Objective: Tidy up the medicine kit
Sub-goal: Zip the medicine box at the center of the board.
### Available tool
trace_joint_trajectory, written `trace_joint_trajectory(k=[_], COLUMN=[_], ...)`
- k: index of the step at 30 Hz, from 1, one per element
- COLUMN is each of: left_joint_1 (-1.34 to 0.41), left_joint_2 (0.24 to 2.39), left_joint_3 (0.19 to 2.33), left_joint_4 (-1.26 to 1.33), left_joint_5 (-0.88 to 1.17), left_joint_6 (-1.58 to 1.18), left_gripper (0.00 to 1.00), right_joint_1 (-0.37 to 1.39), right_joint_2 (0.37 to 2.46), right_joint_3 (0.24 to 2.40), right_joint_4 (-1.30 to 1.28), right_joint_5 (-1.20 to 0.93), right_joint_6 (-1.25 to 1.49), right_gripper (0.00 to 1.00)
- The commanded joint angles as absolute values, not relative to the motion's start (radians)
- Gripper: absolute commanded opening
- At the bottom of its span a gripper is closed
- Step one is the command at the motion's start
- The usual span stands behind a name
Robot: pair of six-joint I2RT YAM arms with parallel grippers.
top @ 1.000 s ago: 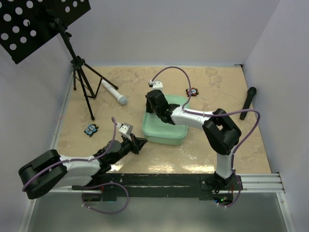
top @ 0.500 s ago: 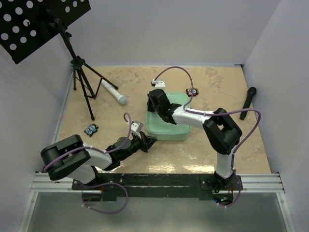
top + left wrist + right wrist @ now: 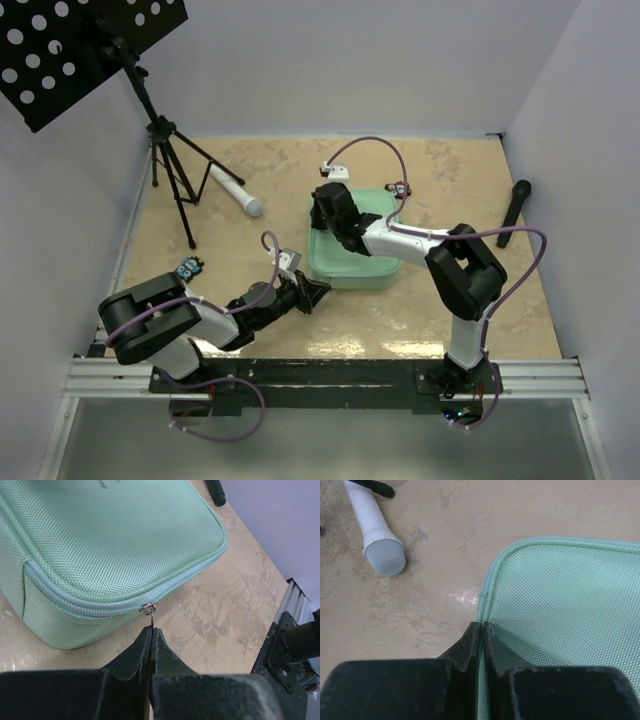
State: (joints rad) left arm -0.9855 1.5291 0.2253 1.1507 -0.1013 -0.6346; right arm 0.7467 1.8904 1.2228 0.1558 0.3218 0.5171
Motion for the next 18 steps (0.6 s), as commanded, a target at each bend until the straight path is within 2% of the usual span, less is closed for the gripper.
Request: trace_joint_trajectory(k=[1, 3, 8, 11, 14, 18], left_joint_1=[-1.032, -1.031, -1.006, -0.97, -0.901, -0.81], left_joint_2=[1.479, 1.457, 1.378, 1.304, 1.229, 1.152], left_joint_3=[0.14, 0.115, 0.075, 0.075, 0.08, 0.095], left_joint_4=[1.227, 1.226, 1.186, 1.109, 1.019, 0.904], left_joint_5=[-0.026, -0.038, -0.058, -0.055, -0.04, -0.005], left_joint_6=[-0.676, -0.684, -0.677, -0.644, -0.617, -0.588], left_gripper=[0.0, 0.0, 0.0, 0.0, 0.0, 0.0], right_joint_1=[0.695, 0.695, 0.693, 0.695, 0.695, 0.695], right_joint_2=[1.858, 1.826, 1.747, 1.703, 1.674, 1.657], right_joint_3=[1.213, 1.241, 1.284, 1.305, 1.318, 1.304], right_joint_4=[-0.077, -0.1, -0.135, -0.153, -0.172, -0.155], right_joint_5=[0.384, 0.382, 0.362, 0.376, 0.434, 0.503], right_joint_6=[0.482, 0.479, 0.494, 0.483, 0.448, 0.407], right_gripper=[0.0, 0.04, 0.28, 0.4, 0.47, 0.49])
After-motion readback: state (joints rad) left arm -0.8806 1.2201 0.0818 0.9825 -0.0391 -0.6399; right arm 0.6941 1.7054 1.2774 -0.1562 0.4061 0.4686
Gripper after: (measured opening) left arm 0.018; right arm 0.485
